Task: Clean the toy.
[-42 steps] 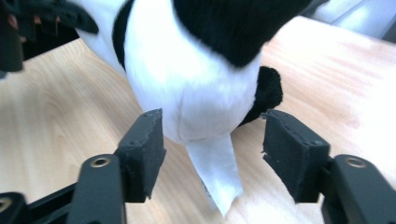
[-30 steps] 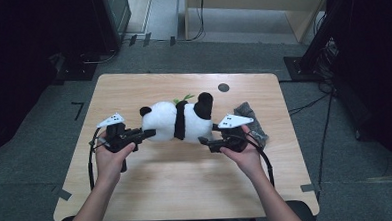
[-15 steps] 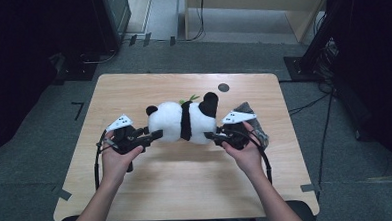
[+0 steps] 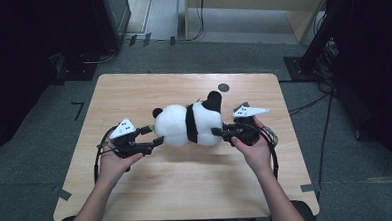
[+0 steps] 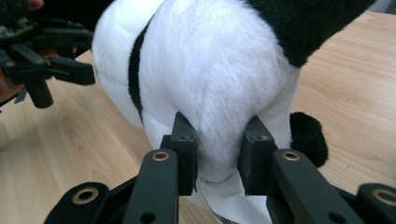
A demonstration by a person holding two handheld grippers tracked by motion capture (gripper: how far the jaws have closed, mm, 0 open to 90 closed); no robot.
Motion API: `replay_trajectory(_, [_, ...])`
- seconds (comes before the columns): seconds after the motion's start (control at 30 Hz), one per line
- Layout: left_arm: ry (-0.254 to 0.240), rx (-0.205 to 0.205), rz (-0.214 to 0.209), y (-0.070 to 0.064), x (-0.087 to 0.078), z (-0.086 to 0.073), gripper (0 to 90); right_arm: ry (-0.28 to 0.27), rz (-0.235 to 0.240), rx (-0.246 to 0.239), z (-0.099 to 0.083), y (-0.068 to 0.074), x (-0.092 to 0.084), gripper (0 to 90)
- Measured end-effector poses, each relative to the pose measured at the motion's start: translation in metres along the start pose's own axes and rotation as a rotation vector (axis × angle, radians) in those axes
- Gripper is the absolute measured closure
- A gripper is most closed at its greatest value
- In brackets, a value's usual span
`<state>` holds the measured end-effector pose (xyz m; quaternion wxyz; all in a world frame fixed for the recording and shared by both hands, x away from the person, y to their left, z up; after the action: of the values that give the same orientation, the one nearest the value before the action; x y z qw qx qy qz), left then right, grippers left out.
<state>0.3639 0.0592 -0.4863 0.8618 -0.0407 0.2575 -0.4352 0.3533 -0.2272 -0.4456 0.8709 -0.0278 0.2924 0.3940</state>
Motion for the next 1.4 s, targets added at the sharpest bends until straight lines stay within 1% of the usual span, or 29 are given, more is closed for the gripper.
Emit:
replay_trajectory(0.03, [0.006, -0.002, -0.007, -0.001, 0.002, -0.003, 31.7, 0.003, 0.006, 0.001, 0.000, 0.001, 0.000, 72.3])
replay_trajectory(0.1, [0.045, -0.014, -0.028, -0.002, 0.005, -0.009, 31.0, 0.001, 0.011, 0.006, 0.001, 0.003, 0.000, 72.7])
replay_trajectory(0.13, [0.064, -0.008, -0.022, -0.002, 0.007, -0.012, 30.0, 0.006, 0.021, 0.013, 0.002, 0.004, 0.000, 72.7])
replay_trajectory(0.17, [0.069, 0.004, -0.008, -0.003, 0.009, -0.014, 29.9, 0.005, 0.025, 0.020, 0.002, 0.005, 0.001, 72.9])
replay_trajectory(0.2, [0.071, 0.003, -0.006, -0.003, 0.010, -0.014, 29.5, 0.008, 0.040, 0.025, 0.002, 0.007, 0.001, 72.9])
replay_trajectory(0.27, [0.064, 0.002, 0.015, -0.004, 0.010, -0.012, 30.2, 0.012, 0.049, 0.030, 0.003, 0.009, 0.002, 72.9])
replay_trajectory(0.37, [0.062, -0.005, 0.028, -0.006, 0.007, -0.007, 44.8, 0.010, 0.063, 0.039, 0.004, 0.010, 0.002, 72.5])
replay_trajectory(0.4, [0.070, -0.020, 0.025, -0.006, 0.006, -0.006, 50.4, 0.005, 0.059, 0.038, 0.005, 0.010, 0.002, 72.3])
replay_trajectory(0.43, [0.072, -0.043, 0.016, -0.007, 0.004, -0.005, 59.4, 0.006, 0.065, 0.041, 0.005, 0.010, 0.002, 71.5])
replay_trajectory(0.47, [0.074, -0.050, 0.016, -0.007, 0.002, -0.004, 62.4, 0.014, 0.077, 0.048, 0.004, 0.011, 0.002, 70.1])
replay_trajectory(0.5, [0.085, -0.047, 0.016, -0.007, -0.001, -0.003, 65.7, 0.019, 0.085, 0.054, 0.004, 0.011, 0.003, 68.2])
replay_trajectory(0.53, [0.086, -0.054, 0.015, -0.008, -0.002, -0.002, 66.8, 0.030, 0.090, 0.054, 0.002, 0.011, 0.003, 66.6])
replay_trajectory(0.6, [0.092, -0.069, 0.003, -0.008, -0.005, -0.002, 67.0, 0.035, 0.093, 0.059, 0.001, 0.011, 0.004, 63.8])
replay_trajectory(0.67, [0.100, -0.081, 0.001, -0.007, -0.006, -0.003, 65.8, 0.040, 0.103, 0.056, 0.001, 0.012, 0.004, 62.0])
replay_trajectory(0.73, [0.111, -0.101, 0.000, -0.005, -0.004, -0.006, 62.8, 0.043, 0.087, 0.052, 0.001, 0.011, 0.006, 56.3])
replay_trajectory(0.83, [0.118, -0.118, 0.007, -0.003, -0.003, -0.008, 58.8, 0.039, 0.071, 0.050, -0.001, 0.009, 0.009, 52.2])
replay_trajectory(0.9, [0.109, -0.126, 0.007, -0.002, -0.004, -0.007, 57.8, 0.034, 0.069, 0.054, -0.001, 0.009, 0.011, 50.6])
replay_trajectory(0.97, [0.088, -0.151, -0.004, -0.002, -0.007, -0.004, 56.8, 0.014, 0.069, 0.057, 0.001, 0.009, 0.011, 50.1])
replay_trajectory(1.03, [0.065, -0.182, -0.027, -0.002, -0.009, -0.001, 55.3, 0.003, 0.083, 0.081, 0.004, 0.009, 0.008, 49.6])
replay_trajectory(1.1, [0.045, -0.179, -0.028, -0.002, -0.010, 0.001, 53.0, -0.013, 0.079, 0.099, 0.007, 0.007, 0.004, 48.8])
replay_trajectory(1.13, [0.046, -0.166, -0.018, -0.002, -0.009, 0.000, 52.1, -0.013, 0.075, 0.094, 0.007, 0.007, 0.003, 48.7])
replay_trajectory(1.2, [0.072, -0.136, 0.007, -0.001, -0.005, -0.003, 50.3, -0.008, 0.061, 0.082, 0.007, 0.006, 0.004, 48.3])
replay_trajectory(1.27, [0.095, -0.117, 0.033, -0.001, -0.001, -0.006, 48.3, 0.009, 0.032, 0.060, 0.004, 0.006, 0.008, 47.6])
replay_trajectory(1.33, [0.098, -0.118, 0.042, 0.000, -0.001, -0.006, 47.5, 0.026, 0.003, 0.041, 0.002, 0.005, 0.012, 46.5])
replay_trajectory(1.4, [0.082, -0.117, 0.051, 0.002, -0.002, -0.005, 46.5, 0.027, -0.016, 0.038, 0.003, 0.004, 0.013, 45.5])
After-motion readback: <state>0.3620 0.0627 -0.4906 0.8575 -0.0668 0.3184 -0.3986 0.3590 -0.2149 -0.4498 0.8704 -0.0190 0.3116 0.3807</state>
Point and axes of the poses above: each handheld gripper's, and its own axes: x roughly forward along the jaws, z roughly out of its top, y roughly to its left, the point moved 6 cm from there along x, roughly forward along the jaws, and after that the axes turned 6 degrees about -x, right-handed, at the moved point
